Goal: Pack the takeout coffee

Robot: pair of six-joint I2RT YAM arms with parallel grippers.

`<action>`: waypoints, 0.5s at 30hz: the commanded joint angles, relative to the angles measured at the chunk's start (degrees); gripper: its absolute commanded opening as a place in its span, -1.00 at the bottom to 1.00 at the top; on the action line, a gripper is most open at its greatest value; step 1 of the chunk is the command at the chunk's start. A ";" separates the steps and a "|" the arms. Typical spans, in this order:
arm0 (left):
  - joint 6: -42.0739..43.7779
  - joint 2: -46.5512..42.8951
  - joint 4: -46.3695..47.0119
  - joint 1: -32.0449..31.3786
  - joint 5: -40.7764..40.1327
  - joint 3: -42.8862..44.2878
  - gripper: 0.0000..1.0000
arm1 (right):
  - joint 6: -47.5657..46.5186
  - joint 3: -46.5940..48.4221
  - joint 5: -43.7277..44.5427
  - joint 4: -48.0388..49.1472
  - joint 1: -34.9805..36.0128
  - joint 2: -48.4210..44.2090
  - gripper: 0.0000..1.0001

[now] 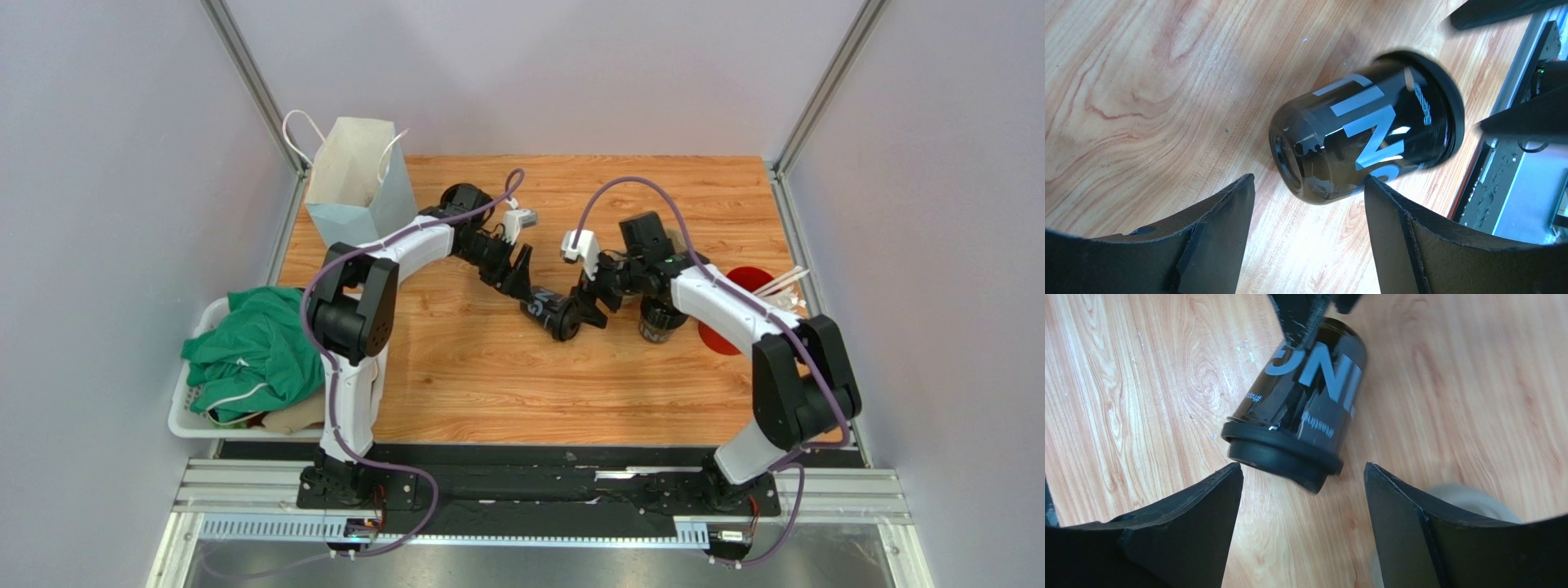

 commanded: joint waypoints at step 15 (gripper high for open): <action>0.36 1.55 0.30 -0.25 -3.28 0.30 0.48 | 12.17 -1.47 -4.24 6.28 -2.27 -0.69 0.43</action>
